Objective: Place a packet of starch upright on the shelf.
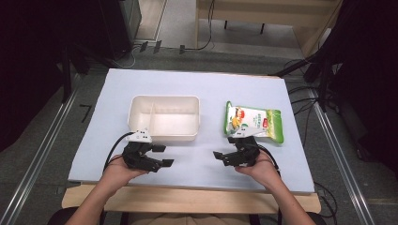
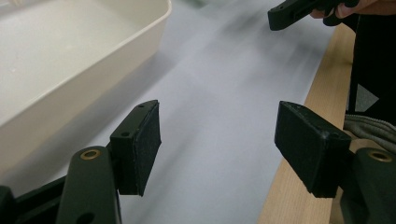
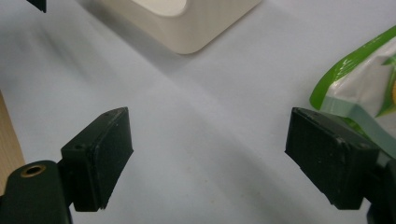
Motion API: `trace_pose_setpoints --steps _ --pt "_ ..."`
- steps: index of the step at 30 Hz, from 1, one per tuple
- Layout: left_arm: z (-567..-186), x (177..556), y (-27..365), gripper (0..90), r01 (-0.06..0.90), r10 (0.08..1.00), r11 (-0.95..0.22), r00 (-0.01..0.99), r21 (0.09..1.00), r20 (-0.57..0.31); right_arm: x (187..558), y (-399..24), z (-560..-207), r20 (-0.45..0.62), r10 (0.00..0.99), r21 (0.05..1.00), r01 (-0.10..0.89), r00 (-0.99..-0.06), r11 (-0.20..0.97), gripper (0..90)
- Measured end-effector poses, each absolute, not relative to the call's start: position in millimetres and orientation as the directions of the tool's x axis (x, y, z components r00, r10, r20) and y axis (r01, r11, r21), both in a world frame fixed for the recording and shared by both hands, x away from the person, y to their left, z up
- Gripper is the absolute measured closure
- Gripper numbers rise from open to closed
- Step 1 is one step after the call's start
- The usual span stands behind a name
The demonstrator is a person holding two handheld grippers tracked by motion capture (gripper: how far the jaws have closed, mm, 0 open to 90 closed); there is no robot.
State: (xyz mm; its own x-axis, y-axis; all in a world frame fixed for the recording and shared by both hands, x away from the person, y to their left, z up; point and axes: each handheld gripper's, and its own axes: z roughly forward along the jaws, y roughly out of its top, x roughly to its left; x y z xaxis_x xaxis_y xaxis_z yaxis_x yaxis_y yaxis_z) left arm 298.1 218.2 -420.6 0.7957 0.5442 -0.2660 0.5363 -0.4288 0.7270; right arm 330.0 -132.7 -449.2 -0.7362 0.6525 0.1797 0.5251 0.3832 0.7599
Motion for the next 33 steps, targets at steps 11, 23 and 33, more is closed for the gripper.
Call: trace_pose_setpoints --steps 11,23,33 --pt "-418.7 298.6 215.4 34.1 0.514 0.523 -0.425 0.811 0.745 -0.261 329.1 -138.7 -448.4 0.189 0.656 0.755 0.536 -0.731 0.379 15.9" --pt "-415.6 296.7 216.1 40.7 0.492 0.535 -0.390 0.809 0.779 -0.243 328.9 -140.2 -446.7 0.206 0.642 0.756 0.536 -0.739 0.375 25.0" --pt "-418.1 308.0 222.2 32.0 0.627 0.582 -0.365 0.730 0.688 -0.357 331.3 -144.0 -444.1 0.206 0.649 0.760 0.538 -0.733 0.366 25.8"
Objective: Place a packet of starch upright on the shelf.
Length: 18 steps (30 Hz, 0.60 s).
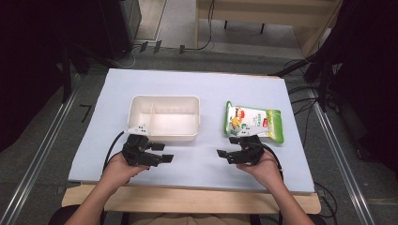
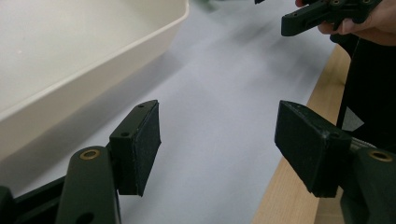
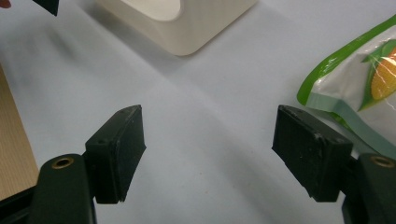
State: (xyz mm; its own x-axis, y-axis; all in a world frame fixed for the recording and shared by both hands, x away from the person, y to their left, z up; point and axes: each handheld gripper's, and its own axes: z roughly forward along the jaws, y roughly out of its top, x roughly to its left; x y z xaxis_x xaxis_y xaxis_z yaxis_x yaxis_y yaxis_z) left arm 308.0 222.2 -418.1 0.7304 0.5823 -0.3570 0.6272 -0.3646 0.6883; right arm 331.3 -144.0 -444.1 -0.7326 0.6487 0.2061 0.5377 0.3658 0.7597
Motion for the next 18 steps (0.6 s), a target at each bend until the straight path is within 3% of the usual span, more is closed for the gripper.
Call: trace_pose_setpoints --steps 18 --pt "-418.0 304.0 219.1 32.2 0.574 0.566 -0.405 0.769 0.712 -0.298 335.2 -160.0 -438.9 0.194 0.670 0.763 0.539 -0.717 0.356 24.1"
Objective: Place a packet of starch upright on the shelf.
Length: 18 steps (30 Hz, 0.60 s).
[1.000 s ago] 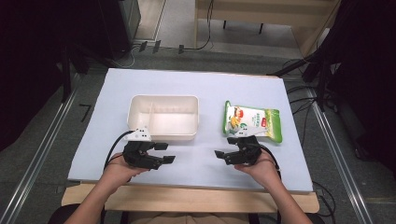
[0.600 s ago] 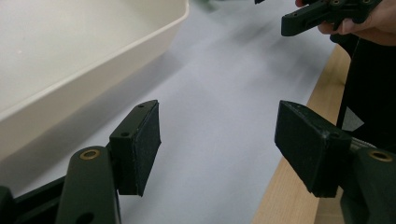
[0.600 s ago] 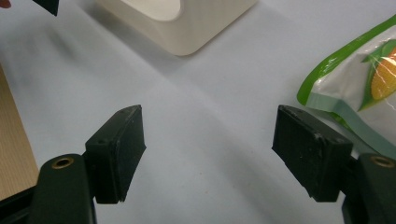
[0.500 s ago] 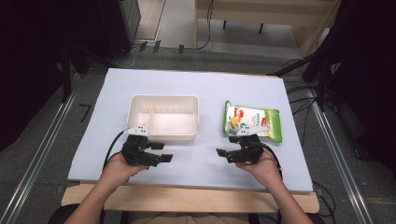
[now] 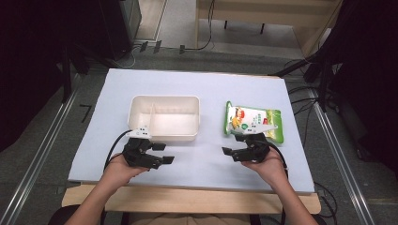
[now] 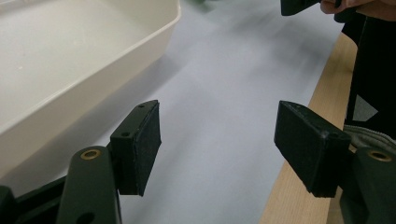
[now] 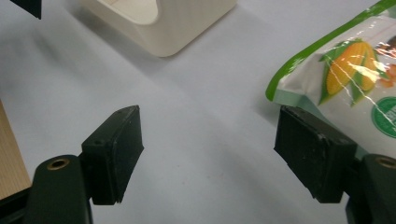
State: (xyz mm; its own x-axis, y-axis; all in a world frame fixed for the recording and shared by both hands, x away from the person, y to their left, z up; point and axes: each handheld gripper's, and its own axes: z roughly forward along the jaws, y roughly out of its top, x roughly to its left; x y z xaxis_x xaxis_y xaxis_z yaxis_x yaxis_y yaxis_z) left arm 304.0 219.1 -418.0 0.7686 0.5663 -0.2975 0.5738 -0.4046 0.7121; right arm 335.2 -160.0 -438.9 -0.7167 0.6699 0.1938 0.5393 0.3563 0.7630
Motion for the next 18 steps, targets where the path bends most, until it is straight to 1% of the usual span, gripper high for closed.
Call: trace_pose_setpoints --steps 2,4,9,15,16,17,18 --pt "-418.2 304.0 219.1 32.3 0.571 0.564 -0.404 0.770 0.715 -0.296 335.8 -163.5 -437.8 0.182 0.682 0.763 0.539 -0.708 0.357 26.4" --pt "-418.2 303.8 219.0 32.2 0.571 0.564 -0.404 0.771 0.715 -0.297 337.2 -168.3 -436.6 0.176 0.684 0.765 0.536 -0.708 0.358 33.7" --pt "-418.2 303.5 218.3 32.2 0.571 0.567 -0.406 0.770 0.713 -0.293 342.9 -178.4 -436.9 0.169 0.711 0.763 0.548 -0.683 0.344 44.0" --pt "-418.6 303.3 217.0 32.3 0.570 0.564 -0.403 0.771 0.716 -0.296 352.1 -182.4 -443.3 0.182 0.747 0.737 0.591 -0.639 0.327 58.4" --pt "-418.6 303.3 217.0 32.3 0.570 0.564 -0.403 0.771 0.716 -0.296 352.1 -182.4 -443.3 0.182 0.747 0.737 0.591 -0.639 0.327 58.4" --pt "-418.4 303.2 216.8 32.3 0.569 0.564 -0.407 0.772 0.715 -0.293 355.9 -183.1 -445.9 0.184 0.759 0.729 0.605 -0.625 0.321 64.1" --pt "-418.5 303.2 216.7 32.3 0.568 0.563 -0.407 0.773 0.715 -0.293 357.8 -183.6 -447.5 0.188 0.764 0.724 0.613 -0.617 0.317 67.4"
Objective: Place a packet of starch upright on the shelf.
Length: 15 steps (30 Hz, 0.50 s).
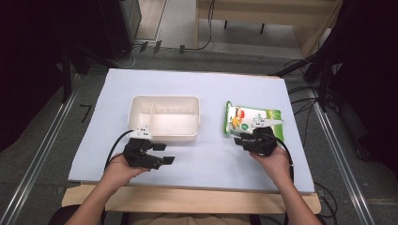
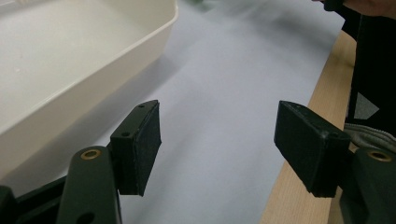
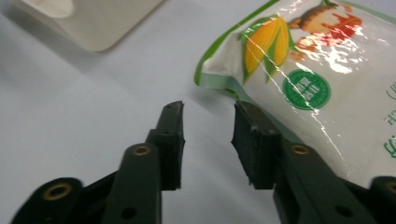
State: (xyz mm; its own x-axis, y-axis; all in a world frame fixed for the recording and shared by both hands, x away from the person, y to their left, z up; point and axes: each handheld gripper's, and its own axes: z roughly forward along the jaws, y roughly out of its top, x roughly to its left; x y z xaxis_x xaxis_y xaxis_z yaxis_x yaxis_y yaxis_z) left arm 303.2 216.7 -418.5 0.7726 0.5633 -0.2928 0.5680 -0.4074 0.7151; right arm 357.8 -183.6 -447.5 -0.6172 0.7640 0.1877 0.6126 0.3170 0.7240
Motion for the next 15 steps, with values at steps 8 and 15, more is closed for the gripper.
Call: trace_pose_setpoints --steps 8,15 --pt "-418.0 303.1 217.0 32.3 0.563 0.562 -0.407 0.775 0.719 -0.289 370.6 -190.7 -455.9 0.203 0.816 0.678 0.679 -0.541 0.281 89.6" --pt "-417.4 302.9 218.0 32.4 0.557 0.571 -0.406 0.773 0.724 -0.275 383.8 -196.7 -466.4 0.196 0.848 0.635 0.722 -0.493 0.274 90.0"
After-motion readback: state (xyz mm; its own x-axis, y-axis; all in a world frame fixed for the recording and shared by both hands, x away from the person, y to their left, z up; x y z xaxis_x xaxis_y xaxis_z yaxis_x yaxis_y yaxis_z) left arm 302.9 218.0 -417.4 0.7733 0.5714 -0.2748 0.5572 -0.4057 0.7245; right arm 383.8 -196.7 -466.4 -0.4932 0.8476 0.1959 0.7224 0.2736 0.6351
